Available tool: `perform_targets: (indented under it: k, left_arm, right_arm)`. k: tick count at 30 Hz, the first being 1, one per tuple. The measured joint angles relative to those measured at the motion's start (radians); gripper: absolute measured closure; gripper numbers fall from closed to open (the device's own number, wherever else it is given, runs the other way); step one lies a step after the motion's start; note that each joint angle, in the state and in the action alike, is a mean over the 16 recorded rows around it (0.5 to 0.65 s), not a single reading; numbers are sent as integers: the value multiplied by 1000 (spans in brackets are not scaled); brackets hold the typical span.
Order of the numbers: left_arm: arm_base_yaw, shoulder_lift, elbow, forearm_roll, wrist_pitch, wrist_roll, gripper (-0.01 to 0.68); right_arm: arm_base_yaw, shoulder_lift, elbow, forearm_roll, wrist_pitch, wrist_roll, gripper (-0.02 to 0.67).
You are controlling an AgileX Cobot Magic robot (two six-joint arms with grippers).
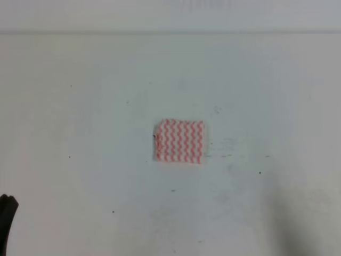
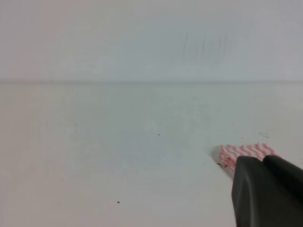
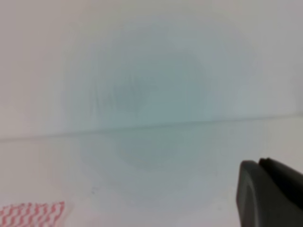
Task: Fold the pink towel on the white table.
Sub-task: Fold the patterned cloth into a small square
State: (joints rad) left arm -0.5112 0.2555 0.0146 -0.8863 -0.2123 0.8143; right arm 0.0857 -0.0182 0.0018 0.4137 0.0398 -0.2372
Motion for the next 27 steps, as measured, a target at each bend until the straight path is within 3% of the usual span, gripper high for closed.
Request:
perform_targets:
  k: [15, 27]
  left_arm:
    - [0, 1, -1, -1, 1, 0, 675]
    - [0, 4, 1, 1, 2, 0, 675]
  right_arm:
    - [0, -2, 0, -243, 176, 115, 667]
    - [0, -1, 0, -275, 241, 128, 667]
